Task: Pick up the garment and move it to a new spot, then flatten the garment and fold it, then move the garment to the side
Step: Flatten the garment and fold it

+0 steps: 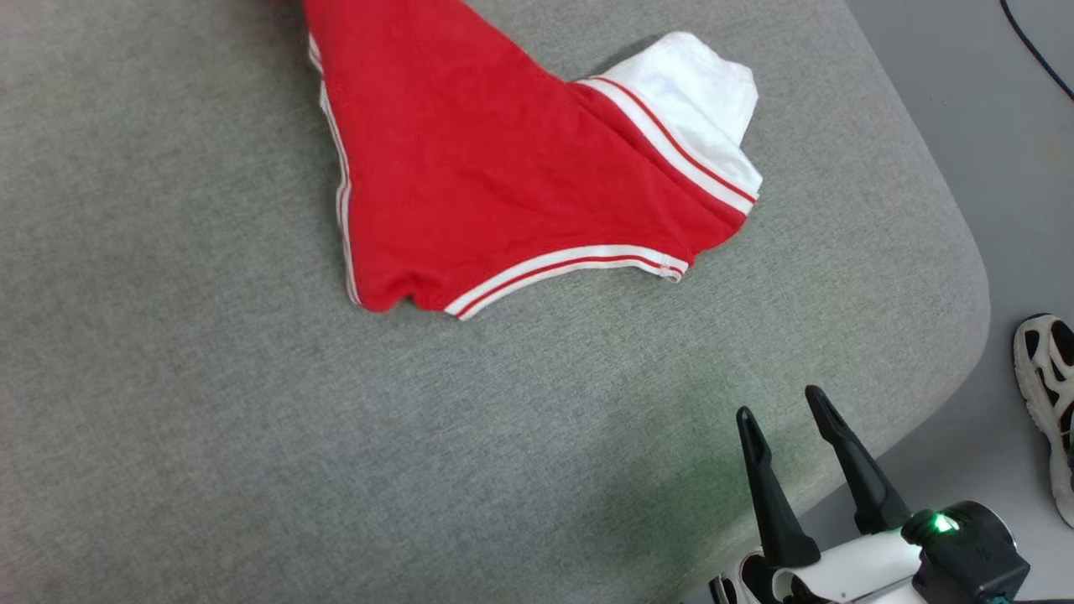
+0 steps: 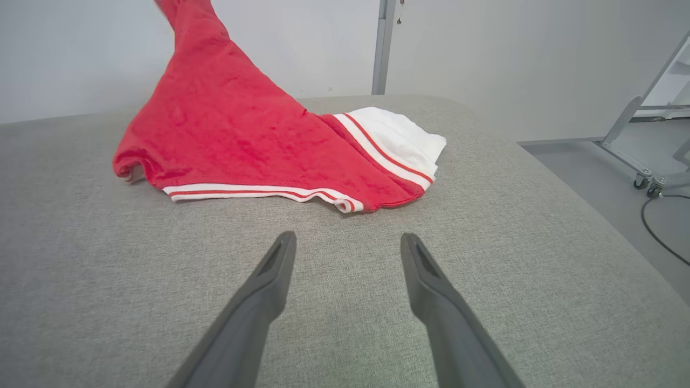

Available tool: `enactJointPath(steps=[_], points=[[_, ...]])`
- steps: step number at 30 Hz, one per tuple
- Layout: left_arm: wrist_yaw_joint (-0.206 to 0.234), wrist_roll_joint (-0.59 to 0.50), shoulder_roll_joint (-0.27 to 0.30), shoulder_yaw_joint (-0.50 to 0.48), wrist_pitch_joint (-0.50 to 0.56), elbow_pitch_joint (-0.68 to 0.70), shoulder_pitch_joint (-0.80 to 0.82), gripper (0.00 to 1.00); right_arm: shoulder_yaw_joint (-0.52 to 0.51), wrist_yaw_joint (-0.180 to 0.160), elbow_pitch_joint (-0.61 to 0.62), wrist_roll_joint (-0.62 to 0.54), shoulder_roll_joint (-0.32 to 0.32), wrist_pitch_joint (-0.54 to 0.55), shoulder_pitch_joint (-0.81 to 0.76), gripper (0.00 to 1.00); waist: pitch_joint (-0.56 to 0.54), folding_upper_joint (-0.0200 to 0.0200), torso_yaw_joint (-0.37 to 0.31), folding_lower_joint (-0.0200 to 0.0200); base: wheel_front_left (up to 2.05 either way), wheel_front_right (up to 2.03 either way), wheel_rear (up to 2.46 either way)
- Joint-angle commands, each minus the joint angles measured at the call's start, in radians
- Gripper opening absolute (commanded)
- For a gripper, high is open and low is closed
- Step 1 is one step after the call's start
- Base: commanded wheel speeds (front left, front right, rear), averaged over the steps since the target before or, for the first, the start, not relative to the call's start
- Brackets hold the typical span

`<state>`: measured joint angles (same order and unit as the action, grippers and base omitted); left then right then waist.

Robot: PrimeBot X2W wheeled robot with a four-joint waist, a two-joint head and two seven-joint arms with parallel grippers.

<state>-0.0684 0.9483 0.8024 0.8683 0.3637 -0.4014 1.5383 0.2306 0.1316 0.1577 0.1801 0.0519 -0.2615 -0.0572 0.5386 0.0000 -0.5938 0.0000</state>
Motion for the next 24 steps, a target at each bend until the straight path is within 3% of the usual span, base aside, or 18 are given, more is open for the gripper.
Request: enactJointPath(steps=[1, 6, 7, 9, 10, 17, 24], points=[[-0.008, -0.024, -0.035, 0.009, -0.045, -0.047, 0.006, 0.00, -0.008, -0.002, 0.013, 0.008, -0.002, -0.005, -0.019, 1.00, 0.005, 0.0000, 0.001, 0.0000, 0.00, 0.00, 0.00], [-0.041, -0.078, -0.043, 0.078, -0.060, -0.114, -0.014, 0.00, -0.009, -0.002, 0.031, 0.016, -0.003, -0.005, -0.032, 1.00, 0.018, 0.0000, 0.002, 0.0000, 0.00, 0.00, 0.00], [-0.047, -0.084, -0.041, 0.087, -0.070, -0.131, -0.023, 0.07, -0.006, -0.002, 0.033, 0.017, -0.003, -0.005, -0.036, 1.00, 0.022, 0.0000, 0.002, 0.0000, 0.00, 0.00, 0.00], [-0.052, -0.099, -0.031, 0.106, -0.094, -0.159, -0.034, 0.47, 0.000, -0.002, 0.036, 0.016, -0.002, -0.005, -0.035, 1.00, 0.026, 0.0000, 0.003, 0.0000, 0.00, 0.00, 0.00], [-0.054, -0.105, -0.023, 0.111, -0.105, -0.174, -0.036, 1.00, 0.004, -0.002, 0.036, 0.011, -0.003, -0.005, -0.031, 1.00, 0.028, 0.0000, 0.003, 0.0000, 0.00, 0.00, 0.00], [-0.062, -0.070, 0.036, 0.153, -0.111, -0.202, -0.060, 1.00, 0.027, -0.002, -0.006, -0.019, -0.001, -0.005, 0.026, 1.00, -0.014, 0.0000, 0.024, 0.0000, 0.00, 0.00, 0.00], [-0.062, 0.114, 0.037, 0.236, 0.051, -0.087, -0.108, 1.00, -0.009, -0.002, -0.060, -0.050, -0.002, -0.002, 0.077, 1.00, -0.090, 0.0000, 0.122, 0.0000, 0.00, 0.00, 0.00]])
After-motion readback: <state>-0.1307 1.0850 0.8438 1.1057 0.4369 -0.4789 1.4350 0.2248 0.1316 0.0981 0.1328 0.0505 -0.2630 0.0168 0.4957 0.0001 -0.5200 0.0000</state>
